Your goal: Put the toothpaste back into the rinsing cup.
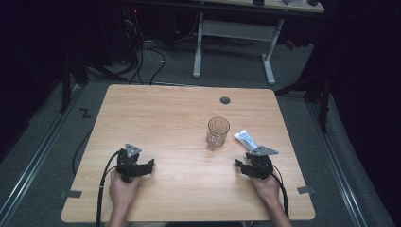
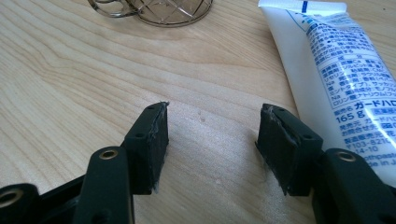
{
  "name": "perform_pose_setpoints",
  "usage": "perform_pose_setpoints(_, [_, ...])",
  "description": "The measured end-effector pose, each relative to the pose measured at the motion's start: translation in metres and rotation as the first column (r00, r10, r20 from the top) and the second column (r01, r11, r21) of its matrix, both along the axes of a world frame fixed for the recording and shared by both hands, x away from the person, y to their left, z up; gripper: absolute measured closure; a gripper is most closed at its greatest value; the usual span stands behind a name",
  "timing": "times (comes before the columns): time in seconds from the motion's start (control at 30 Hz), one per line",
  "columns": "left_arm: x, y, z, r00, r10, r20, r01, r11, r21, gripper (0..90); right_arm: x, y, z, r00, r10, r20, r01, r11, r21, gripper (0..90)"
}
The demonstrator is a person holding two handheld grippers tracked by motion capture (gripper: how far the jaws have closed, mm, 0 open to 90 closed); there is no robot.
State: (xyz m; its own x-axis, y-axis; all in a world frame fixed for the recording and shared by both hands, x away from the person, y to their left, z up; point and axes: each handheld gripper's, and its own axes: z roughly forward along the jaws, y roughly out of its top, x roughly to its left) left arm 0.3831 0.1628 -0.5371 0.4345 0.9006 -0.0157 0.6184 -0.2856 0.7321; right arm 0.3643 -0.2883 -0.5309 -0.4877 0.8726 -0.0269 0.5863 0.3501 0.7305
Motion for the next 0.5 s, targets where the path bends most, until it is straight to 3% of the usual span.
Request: perform_pose_setpoints(0.5, [0.0,0.0,0.0,1.0,0.0,0.0,0.0,1.0,0.0,18.0,0.0,0.0001,0.0001,1.0,-0.001,-0.003,0.001,1.0,0.003,43.0])
